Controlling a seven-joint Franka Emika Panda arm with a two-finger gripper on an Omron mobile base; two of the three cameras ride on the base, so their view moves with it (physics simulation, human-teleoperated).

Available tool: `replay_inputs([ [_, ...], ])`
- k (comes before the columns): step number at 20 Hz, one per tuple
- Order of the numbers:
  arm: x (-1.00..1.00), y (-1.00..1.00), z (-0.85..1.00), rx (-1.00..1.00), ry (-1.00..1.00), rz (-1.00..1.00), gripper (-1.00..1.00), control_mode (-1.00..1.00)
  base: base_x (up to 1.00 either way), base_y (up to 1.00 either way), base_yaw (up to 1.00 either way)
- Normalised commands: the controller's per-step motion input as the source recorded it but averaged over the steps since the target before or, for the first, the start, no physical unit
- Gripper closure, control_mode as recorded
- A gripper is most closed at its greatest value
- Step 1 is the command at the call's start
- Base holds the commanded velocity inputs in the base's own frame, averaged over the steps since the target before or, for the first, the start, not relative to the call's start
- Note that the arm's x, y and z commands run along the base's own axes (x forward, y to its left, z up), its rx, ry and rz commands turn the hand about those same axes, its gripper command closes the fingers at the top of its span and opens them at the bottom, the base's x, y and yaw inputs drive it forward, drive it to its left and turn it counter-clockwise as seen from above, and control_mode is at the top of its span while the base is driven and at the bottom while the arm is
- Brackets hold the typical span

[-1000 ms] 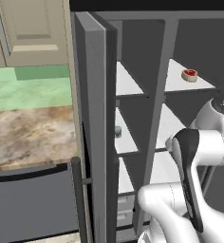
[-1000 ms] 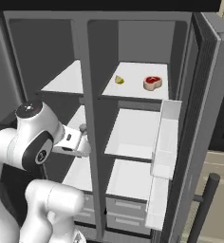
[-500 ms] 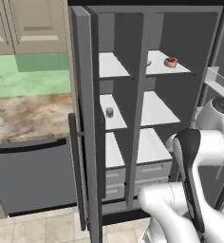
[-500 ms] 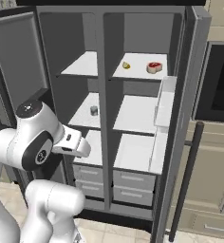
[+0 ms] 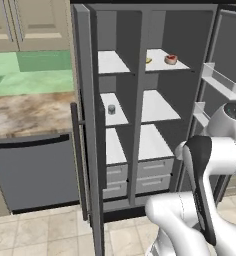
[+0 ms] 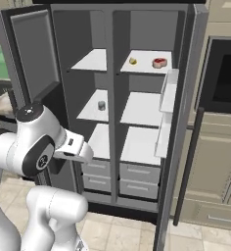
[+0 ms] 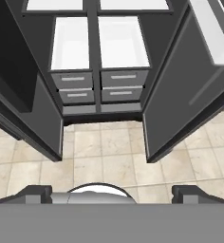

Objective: Pick up the frozen steak from the freezer, place it on any shelf in the fridge, and close the fridge and freezer doors when done.

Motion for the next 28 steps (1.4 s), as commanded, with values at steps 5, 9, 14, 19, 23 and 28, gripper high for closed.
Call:
replay_inputs([
  [5,0.00,0.00,0.00,0.00,0.00,0.00,-1.00,1.00,-0.31,-0.12,0.00],
  [9,0.00,0.00,0.00,0.00,0.00,0.00,-1.00,1.00,-0.18,-0.09,0.00],
  [14,0.00,0.00,0.00,0.00,0.00,0.00,-1.00,1.00,0.13,-0.08,0.00],
  [19,0.00,0.00,0.00,0.00,0.00,0.00,-1.00,1.00,0.10,-0.02,0.00],
  [23,0.00,0.00,0.00,0.00,0.00,0.00,-1.00,1.00,0.00,0.00,0.00],
  [28,-0.02,0.00,0.00,0.00,0.00,0.00,-1.00,-1.00,0.00,0.00,0.00],
])
